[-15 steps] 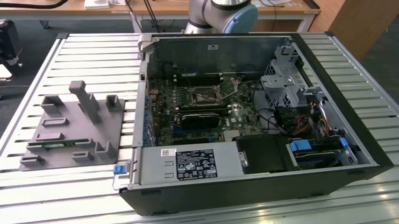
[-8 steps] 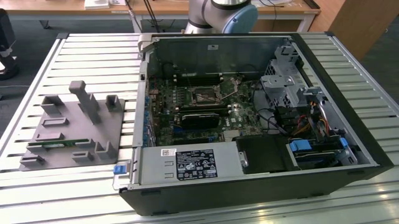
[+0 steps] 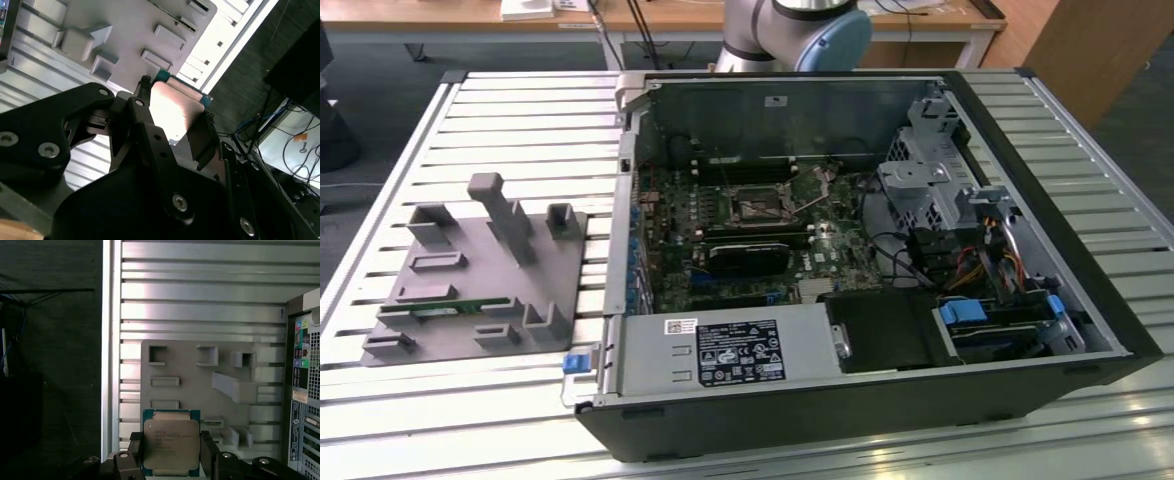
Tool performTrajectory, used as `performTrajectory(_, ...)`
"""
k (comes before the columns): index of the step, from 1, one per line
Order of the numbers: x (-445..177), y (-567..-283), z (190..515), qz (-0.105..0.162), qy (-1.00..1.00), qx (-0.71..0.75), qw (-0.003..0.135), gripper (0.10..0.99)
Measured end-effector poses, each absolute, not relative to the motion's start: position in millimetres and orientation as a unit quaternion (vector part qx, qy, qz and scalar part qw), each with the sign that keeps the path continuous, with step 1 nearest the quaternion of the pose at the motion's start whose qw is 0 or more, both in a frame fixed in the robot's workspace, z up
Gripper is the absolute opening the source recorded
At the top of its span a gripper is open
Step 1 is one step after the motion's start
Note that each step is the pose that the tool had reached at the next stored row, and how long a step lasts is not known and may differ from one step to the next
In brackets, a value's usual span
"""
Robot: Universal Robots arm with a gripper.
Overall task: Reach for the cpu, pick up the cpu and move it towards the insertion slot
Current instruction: 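Pick up the cpu and move it towards the insertion slot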
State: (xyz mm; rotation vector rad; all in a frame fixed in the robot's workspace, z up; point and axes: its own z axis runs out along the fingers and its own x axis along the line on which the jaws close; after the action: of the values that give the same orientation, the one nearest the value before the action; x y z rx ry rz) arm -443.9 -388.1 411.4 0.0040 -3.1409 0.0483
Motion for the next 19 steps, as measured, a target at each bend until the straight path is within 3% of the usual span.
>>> performTrajectory(10,-423,-388,413,0.019,-1.0,0.002,0.014,0.541)
performTrajectory(19,-401,-388,413,0.019,-1.0,0.002,0.015,0.541)
